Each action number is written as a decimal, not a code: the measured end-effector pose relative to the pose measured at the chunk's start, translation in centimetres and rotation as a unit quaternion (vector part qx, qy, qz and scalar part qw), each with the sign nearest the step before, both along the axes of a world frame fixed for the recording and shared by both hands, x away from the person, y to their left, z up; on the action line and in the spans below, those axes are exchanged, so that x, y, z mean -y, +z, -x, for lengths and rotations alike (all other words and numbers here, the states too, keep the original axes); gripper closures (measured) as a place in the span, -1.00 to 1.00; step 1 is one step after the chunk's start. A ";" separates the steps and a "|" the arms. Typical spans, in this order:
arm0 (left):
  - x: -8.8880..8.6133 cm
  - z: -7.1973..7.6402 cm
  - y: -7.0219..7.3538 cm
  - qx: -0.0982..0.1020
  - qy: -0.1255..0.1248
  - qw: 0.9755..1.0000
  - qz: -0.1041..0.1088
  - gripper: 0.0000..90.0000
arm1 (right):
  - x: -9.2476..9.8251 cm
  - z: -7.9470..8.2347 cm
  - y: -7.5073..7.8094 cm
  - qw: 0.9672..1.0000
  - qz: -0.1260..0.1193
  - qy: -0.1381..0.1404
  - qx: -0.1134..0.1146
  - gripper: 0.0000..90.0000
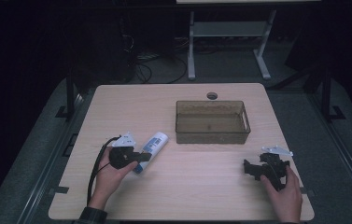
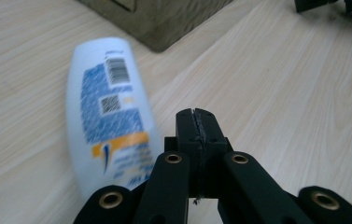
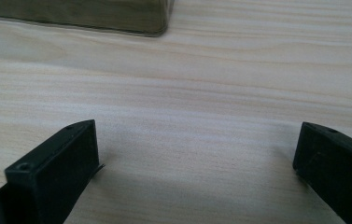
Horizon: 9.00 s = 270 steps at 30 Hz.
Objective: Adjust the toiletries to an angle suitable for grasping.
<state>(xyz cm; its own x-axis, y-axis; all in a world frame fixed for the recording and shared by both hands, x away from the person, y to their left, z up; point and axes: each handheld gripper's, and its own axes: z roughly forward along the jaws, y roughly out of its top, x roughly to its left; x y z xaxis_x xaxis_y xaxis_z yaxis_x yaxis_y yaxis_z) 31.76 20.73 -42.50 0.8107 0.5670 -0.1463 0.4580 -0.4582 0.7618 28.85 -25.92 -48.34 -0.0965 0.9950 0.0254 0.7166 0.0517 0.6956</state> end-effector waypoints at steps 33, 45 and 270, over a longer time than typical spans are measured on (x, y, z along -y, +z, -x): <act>0.1 0.1 -2.2 -0.031 0.004 0.998 -0.061 1.00 | 0.0 0.0 0.0 1.000 0.000 0.000 0.000 -1.00; -1.8 -0.4 -2.1 -0.028 0.033 0.997 -0.070 1.00 | 0.0 0.0 0.0 1.000 0.000 0.000 0.000 -1.00; -6.8 -9.2 -1.0 -0.074 0.161 0.976 -0.126 1.00 | -0.1 0.0 0.0 1.000 0.000 0.001 0.001 -1.00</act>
<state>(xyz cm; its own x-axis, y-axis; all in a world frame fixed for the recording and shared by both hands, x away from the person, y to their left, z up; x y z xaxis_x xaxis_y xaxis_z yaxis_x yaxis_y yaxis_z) 40.98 27.57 -43.52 0.5655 0.8216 -0.0718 0.7057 -0.4370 0.5577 28.90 -25.82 -48.35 -0.0992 0.9948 0.0244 0.7156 0.0543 0.6964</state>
